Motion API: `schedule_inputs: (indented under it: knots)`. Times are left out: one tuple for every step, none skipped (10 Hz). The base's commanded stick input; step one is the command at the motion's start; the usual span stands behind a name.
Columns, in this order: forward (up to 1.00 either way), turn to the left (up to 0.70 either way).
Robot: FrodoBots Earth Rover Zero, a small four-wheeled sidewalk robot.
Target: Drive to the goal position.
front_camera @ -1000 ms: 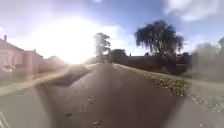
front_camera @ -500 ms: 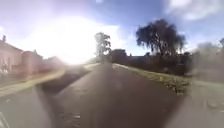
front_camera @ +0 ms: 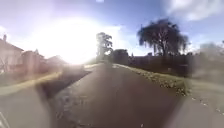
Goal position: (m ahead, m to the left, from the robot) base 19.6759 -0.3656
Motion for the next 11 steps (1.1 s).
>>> schedule_inputs:
  knots:
    - [1.00, 0.00]
    - [1.00, 0.00]
    - [1.00, 0.00]
    - [1.00, 0.00]
    - [1.00, -0.40]
    - [1.00, -0.40]
    - [1.00, -0.40]
    - [1.00, -0.29]
    - [1.00, -0.15]
    - [1.00, -0.01]
    - [1.00, 0.00]
